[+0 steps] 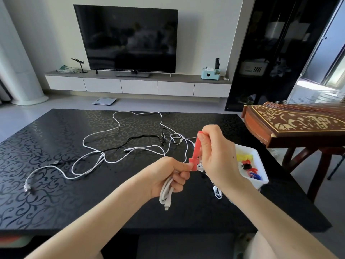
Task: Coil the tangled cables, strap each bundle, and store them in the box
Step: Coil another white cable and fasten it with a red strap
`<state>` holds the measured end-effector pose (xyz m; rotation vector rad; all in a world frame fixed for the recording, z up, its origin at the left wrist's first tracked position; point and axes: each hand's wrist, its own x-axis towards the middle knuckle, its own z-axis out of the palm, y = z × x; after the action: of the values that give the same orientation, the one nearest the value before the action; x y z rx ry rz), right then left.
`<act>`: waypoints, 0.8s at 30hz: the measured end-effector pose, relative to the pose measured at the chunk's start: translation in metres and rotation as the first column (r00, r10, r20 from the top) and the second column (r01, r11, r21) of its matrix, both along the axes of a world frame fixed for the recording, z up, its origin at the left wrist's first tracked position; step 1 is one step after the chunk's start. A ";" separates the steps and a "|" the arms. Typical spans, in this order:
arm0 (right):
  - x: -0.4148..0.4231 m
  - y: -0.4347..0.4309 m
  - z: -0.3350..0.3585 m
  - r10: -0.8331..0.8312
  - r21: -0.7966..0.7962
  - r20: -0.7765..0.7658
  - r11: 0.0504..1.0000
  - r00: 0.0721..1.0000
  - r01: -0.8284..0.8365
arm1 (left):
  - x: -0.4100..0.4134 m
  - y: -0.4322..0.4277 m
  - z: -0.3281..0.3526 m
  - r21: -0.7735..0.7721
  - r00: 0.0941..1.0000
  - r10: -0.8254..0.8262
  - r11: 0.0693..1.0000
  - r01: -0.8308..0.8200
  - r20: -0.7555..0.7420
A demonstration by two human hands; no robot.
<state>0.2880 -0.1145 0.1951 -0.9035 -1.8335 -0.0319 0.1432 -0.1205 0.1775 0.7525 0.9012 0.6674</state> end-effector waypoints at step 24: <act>0.011 0.040 0.007 -0.143 -0.945 -0.268 0.232 0.953 -0.231 | 0.012 -0.019 0.001 0.860 0.775 0.442 -0.015 0.509 -0.451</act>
<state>0.2991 -0.0749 0.2022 -1.5881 -1.4172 1.4327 0.1548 -0.1392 0.1788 2.6123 0.8531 1.0329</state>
